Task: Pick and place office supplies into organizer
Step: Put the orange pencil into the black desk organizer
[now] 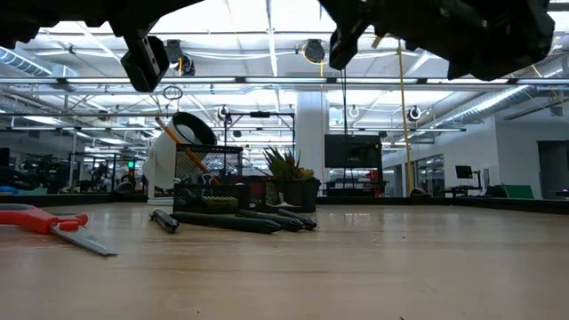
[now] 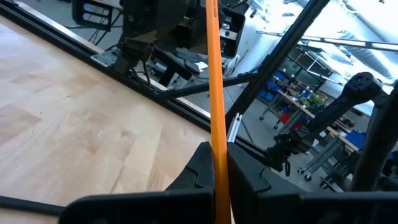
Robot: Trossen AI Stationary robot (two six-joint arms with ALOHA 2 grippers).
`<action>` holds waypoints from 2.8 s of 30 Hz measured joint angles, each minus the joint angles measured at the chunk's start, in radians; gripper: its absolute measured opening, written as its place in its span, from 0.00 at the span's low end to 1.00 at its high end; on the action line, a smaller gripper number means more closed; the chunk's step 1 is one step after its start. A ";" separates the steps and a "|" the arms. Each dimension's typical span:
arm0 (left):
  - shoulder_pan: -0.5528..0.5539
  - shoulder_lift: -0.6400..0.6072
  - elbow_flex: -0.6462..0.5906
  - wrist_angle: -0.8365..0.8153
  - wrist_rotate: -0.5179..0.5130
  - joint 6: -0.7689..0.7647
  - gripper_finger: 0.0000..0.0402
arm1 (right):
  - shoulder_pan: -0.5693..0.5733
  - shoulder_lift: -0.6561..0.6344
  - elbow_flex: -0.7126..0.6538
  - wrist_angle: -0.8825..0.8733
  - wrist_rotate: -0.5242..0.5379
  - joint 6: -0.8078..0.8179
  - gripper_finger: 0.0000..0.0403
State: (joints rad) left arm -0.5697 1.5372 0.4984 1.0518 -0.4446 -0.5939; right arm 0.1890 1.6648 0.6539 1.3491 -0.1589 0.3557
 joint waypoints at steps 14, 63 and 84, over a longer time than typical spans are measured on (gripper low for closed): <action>0.000 0.000 0.000 -0.001 0.002 -0.009 0.03 | 0.000 0.008 0.082 -0.001 0.029 -0.052 0.45; -0.001 -0.305 -0.002 -0.530 -0.237 0.075 0.62 | -0.013 0.008 0.087 -0.247 0.088 -0.293 0.04; -0.089 -0.485 -0.002 -0.638 -0.422 0.210 0.60 | -0.107 -0.060 0.256 -0.709 0.431 -0.449 0.05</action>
State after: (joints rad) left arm -0.6586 1.0521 0.4965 0.4133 -0.8661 -0.3841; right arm 0.0817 1.6052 0.9101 0.6401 0.2724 -0.0938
